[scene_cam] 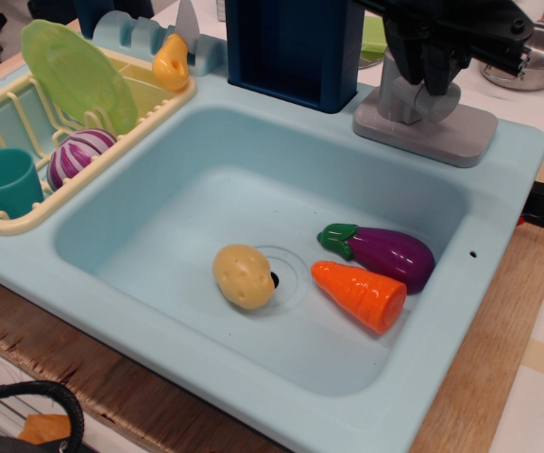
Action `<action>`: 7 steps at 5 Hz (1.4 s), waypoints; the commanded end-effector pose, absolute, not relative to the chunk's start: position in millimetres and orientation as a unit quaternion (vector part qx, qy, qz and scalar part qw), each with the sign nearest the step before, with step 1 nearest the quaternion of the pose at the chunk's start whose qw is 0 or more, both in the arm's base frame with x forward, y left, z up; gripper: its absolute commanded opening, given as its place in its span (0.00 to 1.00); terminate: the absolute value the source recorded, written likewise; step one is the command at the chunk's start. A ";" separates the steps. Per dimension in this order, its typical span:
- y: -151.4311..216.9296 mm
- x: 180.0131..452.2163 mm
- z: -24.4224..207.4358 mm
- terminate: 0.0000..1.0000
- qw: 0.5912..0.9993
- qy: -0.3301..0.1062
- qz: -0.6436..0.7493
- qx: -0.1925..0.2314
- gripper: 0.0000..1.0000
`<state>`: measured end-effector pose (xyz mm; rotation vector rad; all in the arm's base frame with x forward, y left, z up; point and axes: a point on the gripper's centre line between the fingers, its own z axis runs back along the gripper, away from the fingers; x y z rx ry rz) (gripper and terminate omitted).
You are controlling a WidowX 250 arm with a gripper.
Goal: Turn lever vertical to-front
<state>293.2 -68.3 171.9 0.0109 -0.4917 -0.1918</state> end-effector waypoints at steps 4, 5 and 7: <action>-48.2 255.7 128.3 0.00 0.985 -0.164 -0.050 -0.036 0.00; -49.8 253.1 118.9 0.00 0.986 -0.151 -0.047 -0.044 0.00; -49.5 249.8 120.7 1.00 0.990 -0.127 -0.040 -0.045 1.00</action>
